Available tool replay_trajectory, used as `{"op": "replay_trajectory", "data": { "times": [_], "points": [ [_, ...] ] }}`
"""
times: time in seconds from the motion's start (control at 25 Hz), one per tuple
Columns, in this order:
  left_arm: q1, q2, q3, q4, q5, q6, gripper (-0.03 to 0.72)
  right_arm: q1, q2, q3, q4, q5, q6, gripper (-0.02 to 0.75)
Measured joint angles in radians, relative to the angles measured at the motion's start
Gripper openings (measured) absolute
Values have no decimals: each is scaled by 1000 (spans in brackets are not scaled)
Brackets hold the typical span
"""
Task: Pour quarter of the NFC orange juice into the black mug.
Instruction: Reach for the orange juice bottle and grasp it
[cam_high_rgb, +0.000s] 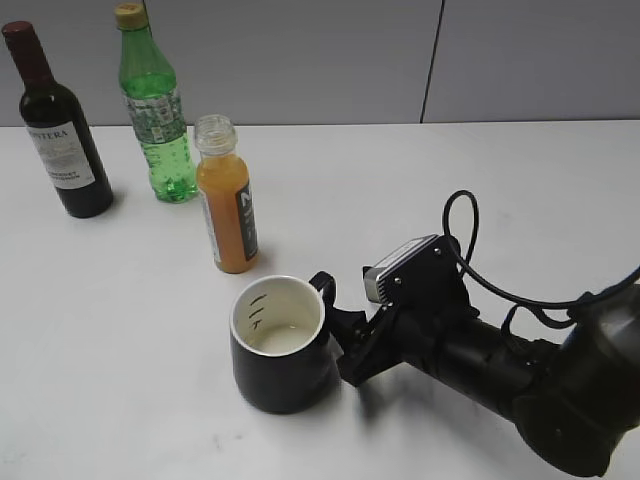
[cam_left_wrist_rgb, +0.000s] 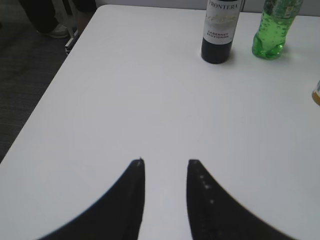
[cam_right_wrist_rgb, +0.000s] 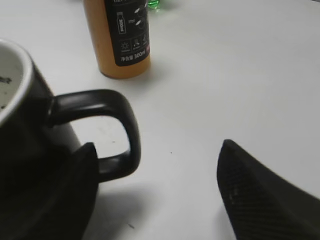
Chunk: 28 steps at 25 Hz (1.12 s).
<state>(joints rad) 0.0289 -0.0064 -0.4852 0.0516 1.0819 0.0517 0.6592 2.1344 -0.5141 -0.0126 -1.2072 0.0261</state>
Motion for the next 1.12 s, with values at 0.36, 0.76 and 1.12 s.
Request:
{"op": "replay_trajectory", "data": {
  "times": [0.36, 0.76, 1.12],
  "points": [
    [0, 0, 0, 0, 0, 0, 231, 0, -84, 138, 13, -4, -52, 563],
    [0, 0, 0, 0, 0, 0, 231, 0, -348, 231, 32, -4, -97, 563],
    [0, 0, 0, 0, 0, 0, 231, 0, -708, 158, 32, 591, -100, 563]
  ]
}}
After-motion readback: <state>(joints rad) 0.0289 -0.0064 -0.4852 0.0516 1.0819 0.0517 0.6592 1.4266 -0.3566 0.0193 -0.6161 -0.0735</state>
